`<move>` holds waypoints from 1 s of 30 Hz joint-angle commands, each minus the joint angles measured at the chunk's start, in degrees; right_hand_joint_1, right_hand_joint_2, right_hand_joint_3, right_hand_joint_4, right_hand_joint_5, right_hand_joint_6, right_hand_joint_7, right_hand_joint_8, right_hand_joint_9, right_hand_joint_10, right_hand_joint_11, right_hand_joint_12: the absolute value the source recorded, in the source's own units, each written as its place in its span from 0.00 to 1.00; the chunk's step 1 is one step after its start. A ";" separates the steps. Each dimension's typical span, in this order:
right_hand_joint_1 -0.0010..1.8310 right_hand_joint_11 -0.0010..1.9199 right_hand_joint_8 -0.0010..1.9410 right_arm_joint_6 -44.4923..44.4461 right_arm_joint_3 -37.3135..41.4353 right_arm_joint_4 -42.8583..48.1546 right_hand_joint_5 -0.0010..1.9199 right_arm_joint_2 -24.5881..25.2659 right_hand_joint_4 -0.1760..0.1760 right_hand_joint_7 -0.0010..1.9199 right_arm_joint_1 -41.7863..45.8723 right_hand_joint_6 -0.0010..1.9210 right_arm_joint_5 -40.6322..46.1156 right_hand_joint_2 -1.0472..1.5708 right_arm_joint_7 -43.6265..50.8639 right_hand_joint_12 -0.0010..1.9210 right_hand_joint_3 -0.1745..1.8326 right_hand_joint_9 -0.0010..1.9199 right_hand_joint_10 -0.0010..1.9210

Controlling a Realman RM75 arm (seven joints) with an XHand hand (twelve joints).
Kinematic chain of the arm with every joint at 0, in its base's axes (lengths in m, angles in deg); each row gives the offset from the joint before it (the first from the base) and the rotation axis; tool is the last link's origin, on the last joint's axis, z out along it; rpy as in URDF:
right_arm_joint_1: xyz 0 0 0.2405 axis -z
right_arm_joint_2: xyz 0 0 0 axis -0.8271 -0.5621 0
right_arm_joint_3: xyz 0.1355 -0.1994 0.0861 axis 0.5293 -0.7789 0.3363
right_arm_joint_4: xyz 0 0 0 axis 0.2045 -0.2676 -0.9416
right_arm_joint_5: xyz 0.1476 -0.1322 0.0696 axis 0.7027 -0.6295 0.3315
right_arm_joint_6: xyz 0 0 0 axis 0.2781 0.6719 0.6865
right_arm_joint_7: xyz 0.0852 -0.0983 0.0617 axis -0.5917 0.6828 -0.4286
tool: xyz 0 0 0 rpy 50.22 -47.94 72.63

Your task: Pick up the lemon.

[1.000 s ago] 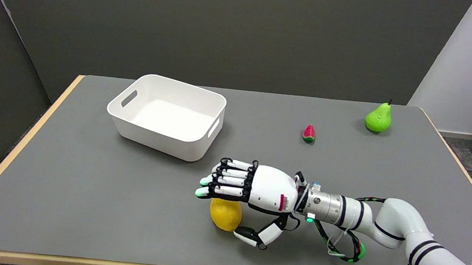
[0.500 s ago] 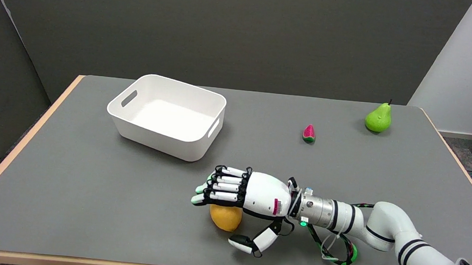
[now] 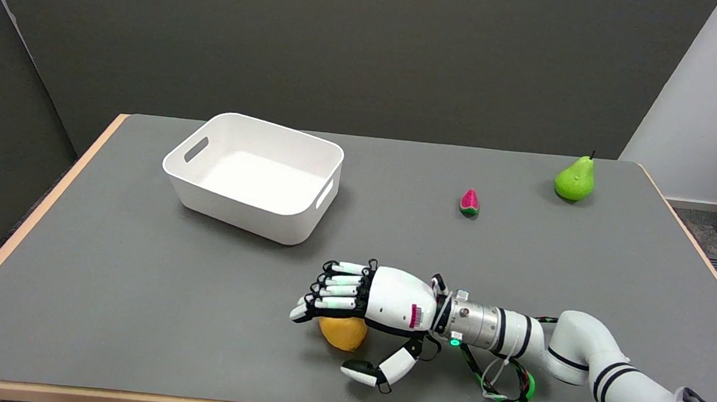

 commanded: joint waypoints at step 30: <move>0.63 0.33 0.70 1.56 -3.06 -7.08 0.32 2.49 0.42 0.43 -5.09 0.80 -0.51 0.82 -0.52 1.00 0.25 0.40 0.70</move>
